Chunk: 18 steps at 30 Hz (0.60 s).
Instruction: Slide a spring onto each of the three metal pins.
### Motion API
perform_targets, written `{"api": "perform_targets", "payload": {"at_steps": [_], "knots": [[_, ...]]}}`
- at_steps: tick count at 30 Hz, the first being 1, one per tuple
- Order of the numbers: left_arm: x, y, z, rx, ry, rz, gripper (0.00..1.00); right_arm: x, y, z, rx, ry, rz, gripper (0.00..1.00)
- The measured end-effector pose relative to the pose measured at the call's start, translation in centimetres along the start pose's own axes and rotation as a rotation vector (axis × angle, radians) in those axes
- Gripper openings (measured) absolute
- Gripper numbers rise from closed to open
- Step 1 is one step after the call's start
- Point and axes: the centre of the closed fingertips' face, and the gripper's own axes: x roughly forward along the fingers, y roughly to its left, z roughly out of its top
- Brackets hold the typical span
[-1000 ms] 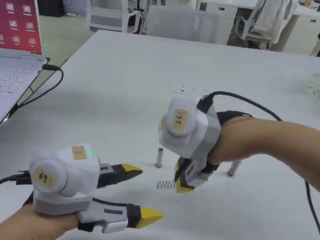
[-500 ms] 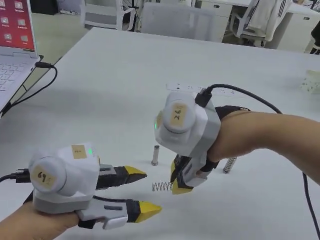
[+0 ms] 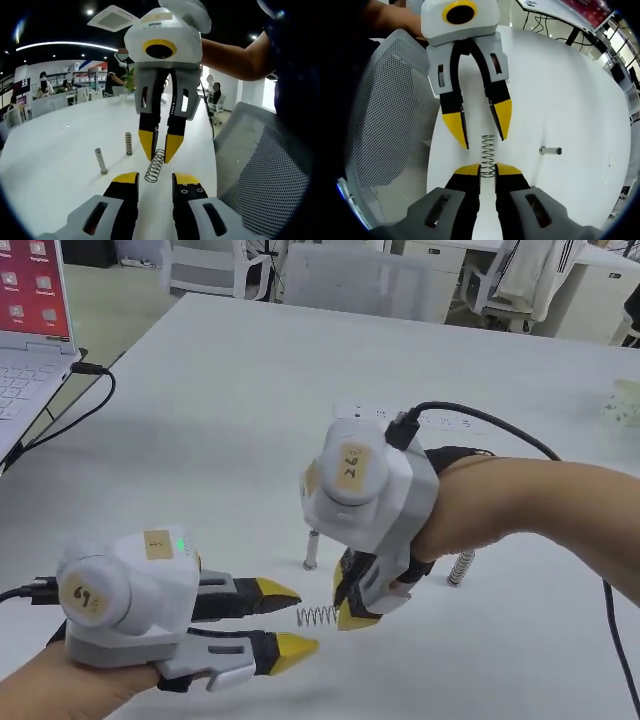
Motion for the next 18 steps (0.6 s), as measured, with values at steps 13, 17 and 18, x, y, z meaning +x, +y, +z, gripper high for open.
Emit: {"api": "perform_targets", "payload": {"at_steps": [13, 17, 18], "knots": [[0.03, -0.2, -0.01, 0.017, 0.0, -0.011, 0.09, 0.15, 0.29, 0.06, -0.04, 0.011, 0.008, 0.08], [0.01, -0.2, 0.01, 0.022, -0.001, -0.011, 0.06, 0.21, 0.39, 0.09, -0.046, 0.014, 0.01, 0.08], [0.0, -0.18, 0.01, 0.022, -0.002, -0.01, 0.06, 0.22, 0.39, 0.11, -0.049, 0.015, 0.01, 0.08]]}}
